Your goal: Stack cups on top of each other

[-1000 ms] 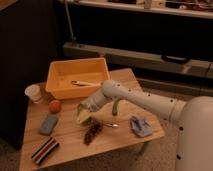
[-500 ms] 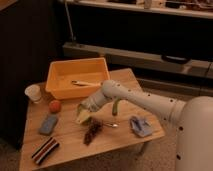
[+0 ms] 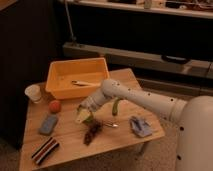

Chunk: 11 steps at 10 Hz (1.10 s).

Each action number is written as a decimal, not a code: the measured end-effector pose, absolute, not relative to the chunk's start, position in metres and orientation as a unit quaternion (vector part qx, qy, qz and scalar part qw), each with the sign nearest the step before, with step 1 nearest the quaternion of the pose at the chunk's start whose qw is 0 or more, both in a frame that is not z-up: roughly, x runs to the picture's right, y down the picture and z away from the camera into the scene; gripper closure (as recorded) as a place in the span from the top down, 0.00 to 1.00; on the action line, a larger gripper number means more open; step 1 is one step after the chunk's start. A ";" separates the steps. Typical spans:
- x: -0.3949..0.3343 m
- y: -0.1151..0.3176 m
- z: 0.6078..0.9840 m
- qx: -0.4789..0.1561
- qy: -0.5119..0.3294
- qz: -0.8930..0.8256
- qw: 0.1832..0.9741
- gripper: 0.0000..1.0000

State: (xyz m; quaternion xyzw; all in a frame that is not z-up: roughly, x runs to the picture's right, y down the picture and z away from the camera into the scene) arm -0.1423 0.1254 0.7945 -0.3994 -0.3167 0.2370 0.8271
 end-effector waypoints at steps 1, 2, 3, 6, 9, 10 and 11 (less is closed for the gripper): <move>-0.143 0.125 0.794 -0.393 -0.321 0.235 0.829 0.80; -0.143 0.125 0.794 -0.386 -0.326 0.232 0.831 0.80; -0.144 0.124 0.794 -0.379 -0.333 0.228 0.833 0.80; -0.143 0.102 0.780 -0.347 -0.347 0.217 0.844 0.80; -0.145 0.096 0.788 -0.342 -0.331 0.220 0.851 0.80; -0.142 0.099 0.799 -0.342 -0.320 0.227 0.854 0.80; -0.138 0.104 0.810 -0.342 -0.310 0.234 0.856 0.80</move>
